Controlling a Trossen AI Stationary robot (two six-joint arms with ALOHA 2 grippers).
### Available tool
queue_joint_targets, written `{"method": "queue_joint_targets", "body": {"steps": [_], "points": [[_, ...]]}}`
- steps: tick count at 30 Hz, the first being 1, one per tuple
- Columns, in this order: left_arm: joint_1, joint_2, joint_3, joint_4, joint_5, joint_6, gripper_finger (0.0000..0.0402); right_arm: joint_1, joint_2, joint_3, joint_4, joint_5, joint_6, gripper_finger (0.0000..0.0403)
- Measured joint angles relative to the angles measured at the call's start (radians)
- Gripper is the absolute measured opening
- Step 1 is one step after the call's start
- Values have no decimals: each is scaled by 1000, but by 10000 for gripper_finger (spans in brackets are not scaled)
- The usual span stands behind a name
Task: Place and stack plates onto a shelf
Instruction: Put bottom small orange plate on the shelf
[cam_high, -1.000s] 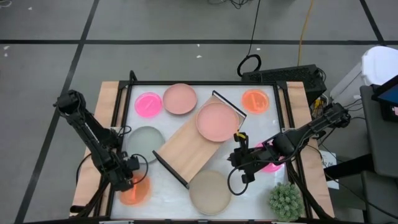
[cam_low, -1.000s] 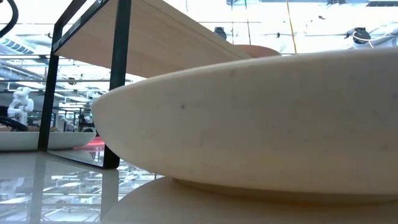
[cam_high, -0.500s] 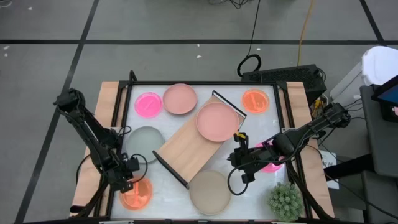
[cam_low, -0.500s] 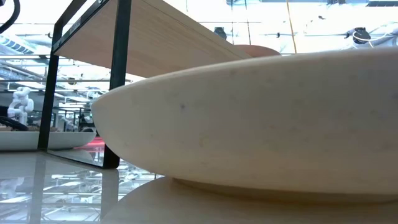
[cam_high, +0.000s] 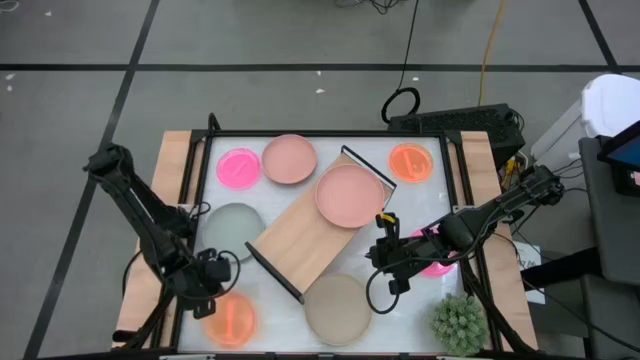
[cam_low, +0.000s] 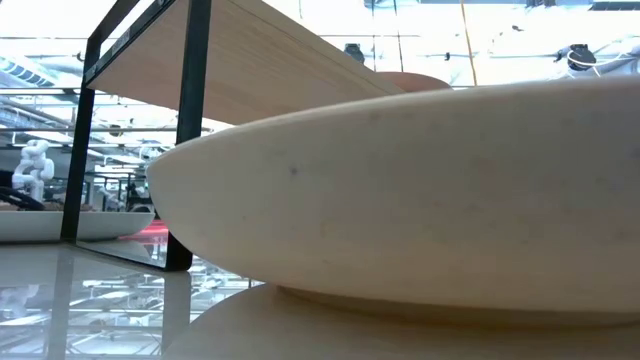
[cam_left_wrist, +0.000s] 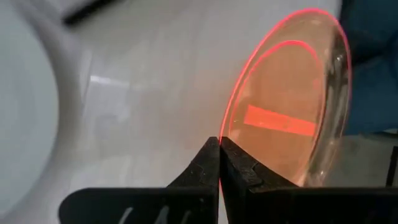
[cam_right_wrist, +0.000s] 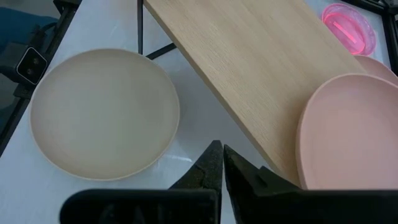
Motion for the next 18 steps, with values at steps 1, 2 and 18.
{"method": "queue_joint_targets", "body": {"steps": [1, 2, 18], "points": [[13, 0, 19, 1, -7, 33, 1, 0, 0, 0, 0, 0, 0, 0], [28, 0, 38, 0, -13, 73, 1, 0, 0, 0, 0, 0, 0, 0], [329, 0, 388, -28, -15, 509, 1, 0, 0, 0, -19, -2, 0, 0]]}}
